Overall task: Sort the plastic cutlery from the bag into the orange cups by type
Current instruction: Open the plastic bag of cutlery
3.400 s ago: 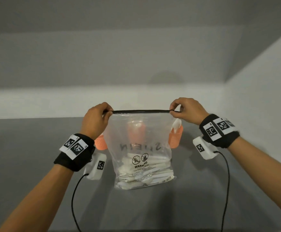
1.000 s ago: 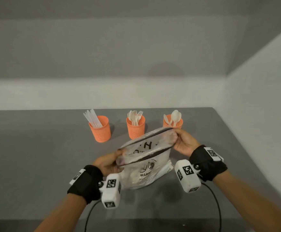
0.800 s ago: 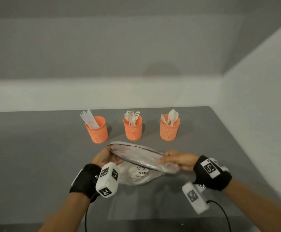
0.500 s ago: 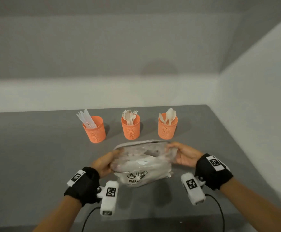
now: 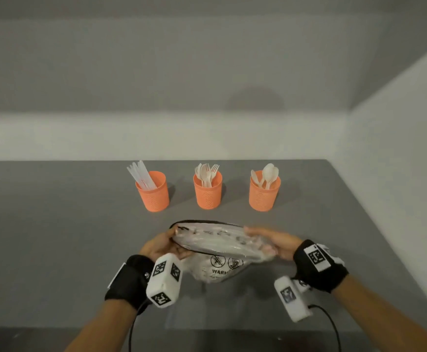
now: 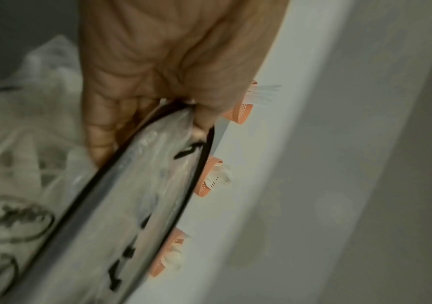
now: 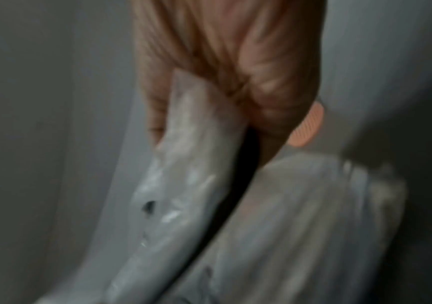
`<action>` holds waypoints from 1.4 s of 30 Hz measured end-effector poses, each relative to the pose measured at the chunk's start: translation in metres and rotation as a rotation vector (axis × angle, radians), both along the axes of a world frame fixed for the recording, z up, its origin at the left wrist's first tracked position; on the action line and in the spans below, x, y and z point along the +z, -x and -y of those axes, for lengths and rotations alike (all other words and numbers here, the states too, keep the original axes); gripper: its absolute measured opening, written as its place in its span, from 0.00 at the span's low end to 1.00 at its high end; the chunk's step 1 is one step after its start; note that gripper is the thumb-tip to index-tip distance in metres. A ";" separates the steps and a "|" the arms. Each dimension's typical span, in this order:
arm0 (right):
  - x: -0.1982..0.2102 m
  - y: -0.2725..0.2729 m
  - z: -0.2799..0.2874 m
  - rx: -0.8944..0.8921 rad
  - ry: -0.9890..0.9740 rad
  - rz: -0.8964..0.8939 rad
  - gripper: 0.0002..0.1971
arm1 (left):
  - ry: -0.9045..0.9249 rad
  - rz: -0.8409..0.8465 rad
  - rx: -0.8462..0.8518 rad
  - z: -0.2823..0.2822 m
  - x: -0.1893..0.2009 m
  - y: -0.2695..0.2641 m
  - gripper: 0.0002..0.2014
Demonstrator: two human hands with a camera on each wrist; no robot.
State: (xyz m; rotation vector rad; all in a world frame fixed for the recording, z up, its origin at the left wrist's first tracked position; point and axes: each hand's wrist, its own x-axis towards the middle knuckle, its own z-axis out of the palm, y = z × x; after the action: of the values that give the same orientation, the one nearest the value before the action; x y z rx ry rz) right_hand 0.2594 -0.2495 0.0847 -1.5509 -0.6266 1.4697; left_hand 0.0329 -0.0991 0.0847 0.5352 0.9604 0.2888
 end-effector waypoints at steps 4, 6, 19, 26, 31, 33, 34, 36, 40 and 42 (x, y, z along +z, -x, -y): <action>-0.005 0.014 0.014 0.345 0.045 0.208 0.17 | 0.039 0.024 0.110 0.010 -0.008 -0.016 0.10; -0.006 0.014 0.015 0.364 0.055 0.251 0.08 | 0.041 0.035 0.100 0.017 -0.008 -0.023 0.19; -0.011 -0.020 -0.011 -0.577 -0.172 -0.655 0.13 | -0.699 -0.203 -0.681 0.022 -0.022 -0.002 0.28; -0.008 -0.011 -0.013 -0.418 -0.090 -0.533 0.15 | -0.317 -0.176 -0.274 0.006 -0.033 0.003 0.12; 0.009 0.007 0.010 0.055 0.164 -0.073 0.15 | -0.076 -0.124 -0.045 -0.007 -0.039 -0.005 0.24; 0.006 0.012 0.014 -0.004 0.189 -0.127 0.17 | -0.050 -0.126 -0.049 -0.004 -0.037 -0.014 0.24; 0.007 0.015 0.016 -0.043 0.185 -0.156 0.17 | -0.018 -0.120 -0.040 -0.002 -0.036 -0.018 0.23; 0.002 0.018 0.016 -0.084 0.141 -0.199 0.16 | -0.067 -0.141 -0.030 0.001 -0.036 -0.026 0.22; -0.016 0.015 0.012 -0.153 0.052 0.246 0.33 | -0.627 -0.459 0.102 0.007 -0.034 -0.035 0.12; -0.020 0.015 0.015 -0.196 0.037 0.503 0.38 | -0.906 -0.552 0.088 0.013 -0.035 -0.030 0.20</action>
State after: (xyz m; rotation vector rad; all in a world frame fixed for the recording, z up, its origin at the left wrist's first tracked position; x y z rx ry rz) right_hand 0.2440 -0.2645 0.0648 -1.9694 -0.7097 0.9508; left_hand 0.0634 -0.1117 0.0495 1.4546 1.3718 0.6871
